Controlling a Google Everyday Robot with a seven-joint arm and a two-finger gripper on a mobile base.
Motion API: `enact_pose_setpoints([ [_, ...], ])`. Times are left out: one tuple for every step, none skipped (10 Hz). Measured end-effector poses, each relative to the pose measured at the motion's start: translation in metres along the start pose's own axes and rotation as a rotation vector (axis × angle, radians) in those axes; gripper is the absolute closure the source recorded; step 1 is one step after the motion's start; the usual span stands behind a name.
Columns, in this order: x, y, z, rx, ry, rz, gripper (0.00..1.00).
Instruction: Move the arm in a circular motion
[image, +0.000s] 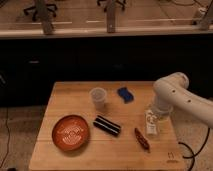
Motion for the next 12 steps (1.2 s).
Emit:
enact_pose_setpoints([
  [-0.015,0.004,-0.009,0.015,-0.003,-0.029,0.2],
  [-0.031,0.008,-0.019,0.032,-0.009,-0.058,0.2],
  [-0.05,0.011,-0.031,0.056,-0.021,-0.097,0.2],
  [-0.063,0.012,-0.039,0.074,-0.029,-0.125,0.2],
  [-0.079,0.011,-0.051,0.098,-0.039,-0.161,0.2],
  [-0.092,0.007,-0.064,0.128,-0.047,-0.192,0.2],
  [-0.1,0.001,-0.073,0.156,-0.053,-0.212,0.2],
  [-0.103,-0.007,-0.078,0.173,-0.054,-0.221,0.2],
  [-0.107,-0.02,-0.083,0.19,-0.059,-0.229,0.2],
  [-0.107,-0.041,-0.088,0.207,-0.058,-0.232,0.2],
  [-0.106,-0.056,-0.09,0.217,-0.055,-0.231,0.2],
  [-0.103,-0.079,-0.092,0.227,-0.044,-0.225,0.2],
])
